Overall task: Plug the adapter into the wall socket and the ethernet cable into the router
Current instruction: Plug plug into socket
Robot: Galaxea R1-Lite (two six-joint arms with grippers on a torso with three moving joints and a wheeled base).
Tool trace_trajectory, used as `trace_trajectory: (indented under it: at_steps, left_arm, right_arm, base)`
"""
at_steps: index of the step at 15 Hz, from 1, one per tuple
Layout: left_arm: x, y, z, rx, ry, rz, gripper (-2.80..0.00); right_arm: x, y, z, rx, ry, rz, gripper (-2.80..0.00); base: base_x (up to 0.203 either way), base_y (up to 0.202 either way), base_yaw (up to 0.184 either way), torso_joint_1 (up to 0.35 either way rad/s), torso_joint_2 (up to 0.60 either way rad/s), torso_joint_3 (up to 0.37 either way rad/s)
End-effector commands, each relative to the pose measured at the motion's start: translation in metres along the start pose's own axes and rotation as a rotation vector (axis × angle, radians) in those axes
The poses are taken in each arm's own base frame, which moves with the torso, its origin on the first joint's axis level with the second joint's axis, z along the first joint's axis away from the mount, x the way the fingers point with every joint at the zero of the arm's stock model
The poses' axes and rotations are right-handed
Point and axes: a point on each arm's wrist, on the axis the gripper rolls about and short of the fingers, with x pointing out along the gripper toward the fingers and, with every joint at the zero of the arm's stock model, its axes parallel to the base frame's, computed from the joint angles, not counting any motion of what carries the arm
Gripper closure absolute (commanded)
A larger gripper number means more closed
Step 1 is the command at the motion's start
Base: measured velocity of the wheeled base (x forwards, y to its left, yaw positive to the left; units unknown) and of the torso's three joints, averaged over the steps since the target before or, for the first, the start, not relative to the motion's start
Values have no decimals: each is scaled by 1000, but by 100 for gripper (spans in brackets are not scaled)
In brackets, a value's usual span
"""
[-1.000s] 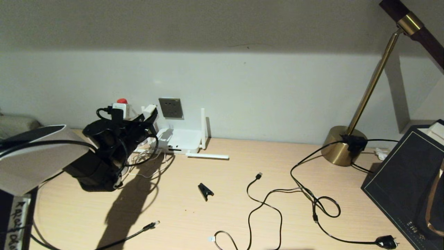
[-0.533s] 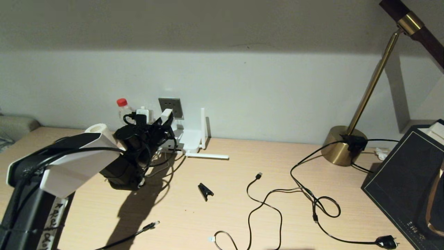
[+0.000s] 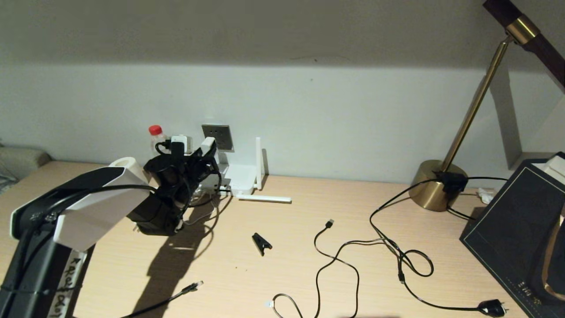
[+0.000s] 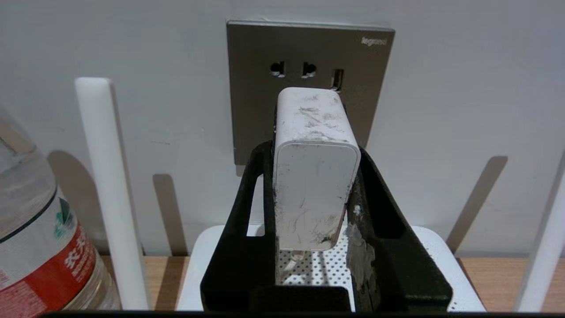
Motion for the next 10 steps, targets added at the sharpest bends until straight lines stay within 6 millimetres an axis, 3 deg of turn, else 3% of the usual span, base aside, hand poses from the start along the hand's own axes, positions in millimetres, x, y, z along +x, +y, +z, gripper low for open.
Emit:
trace_trajectory:
  at_steps: [1,10]
  left_arm:
    - [1,2,2,2,-11,1,0]
    - [9,2,8,2,-22,3,0]
  right_arm:
    - [0,0,0,-1,2,1,0]
    - [0,0,0,-1,2,1,0]
  base:
    - [0,0,0,0,0,0]
    - [0,0,0,0,0,0]
